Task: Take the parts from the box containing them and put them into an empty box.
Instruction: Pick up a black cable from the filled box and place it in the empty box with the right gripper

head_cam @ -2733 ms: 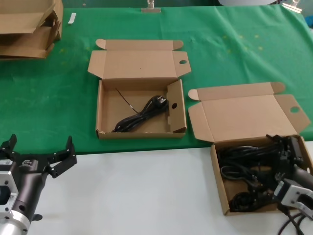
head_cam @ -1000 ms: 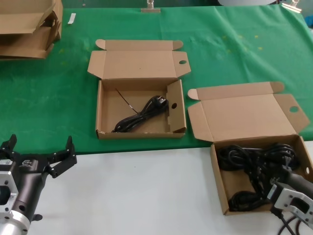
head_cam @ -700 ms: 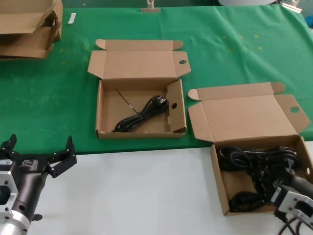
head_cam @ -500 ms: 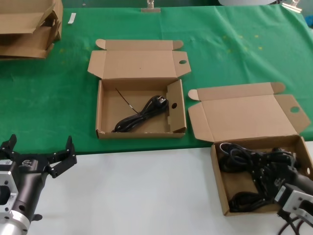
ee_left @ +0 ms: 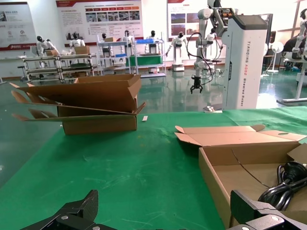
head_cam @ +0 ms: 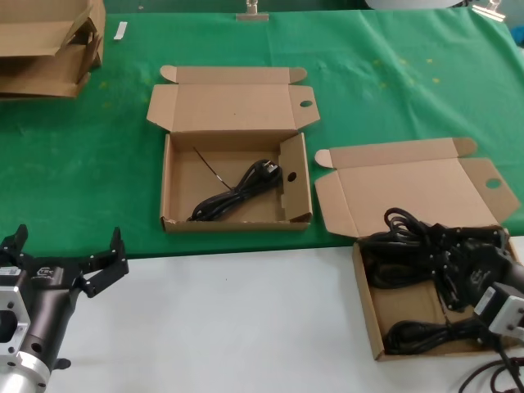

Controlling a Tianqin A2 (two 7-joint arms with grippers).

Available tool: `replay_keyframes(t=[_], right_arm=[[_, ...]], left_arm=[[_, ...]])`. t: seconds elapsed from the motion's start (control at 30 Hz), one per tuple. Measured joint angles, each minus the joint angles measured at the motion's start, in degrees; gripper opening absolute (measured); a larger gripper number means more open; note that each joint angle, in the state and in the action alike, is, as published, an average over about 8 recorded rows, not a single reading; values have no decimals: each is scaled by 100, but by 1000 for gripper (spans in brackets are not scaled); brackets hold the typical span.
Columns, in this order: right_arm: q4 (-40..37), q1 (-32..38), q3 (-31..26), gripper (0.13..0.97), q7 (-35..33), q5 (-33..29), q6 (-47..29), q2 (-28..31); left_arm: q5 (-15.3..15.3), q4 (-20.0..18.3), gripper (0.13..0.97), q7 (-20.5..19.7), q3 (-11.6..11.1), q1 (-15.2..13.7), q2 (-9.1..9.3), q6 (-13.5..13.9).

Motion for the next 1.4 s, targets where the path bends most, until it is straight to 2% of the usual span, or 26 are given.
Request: replay_keyframes(t=[0.43,0.7,0.83,1.0,1.4], right_arm=[[277,31,285,209,274,-270,-184,-24],[69,680,-331,209,-130,-188,-148,-460],[-280,1203,-774,208,-562,56,-180,-799],[-908,1958,-1184,208,-1429,682,-367,-1317],[-2984,3368,-1323,208,-3562,2024,-1562,-2315]], left_arm=[[0,0,966,0,0,0,0,0],[0,0,966,0,0,0,0,0],[0,0,966,0,0,0,0,0],[0,0,966,0,0,0,0,0],[0,0,966,0,0,0,0,0]])
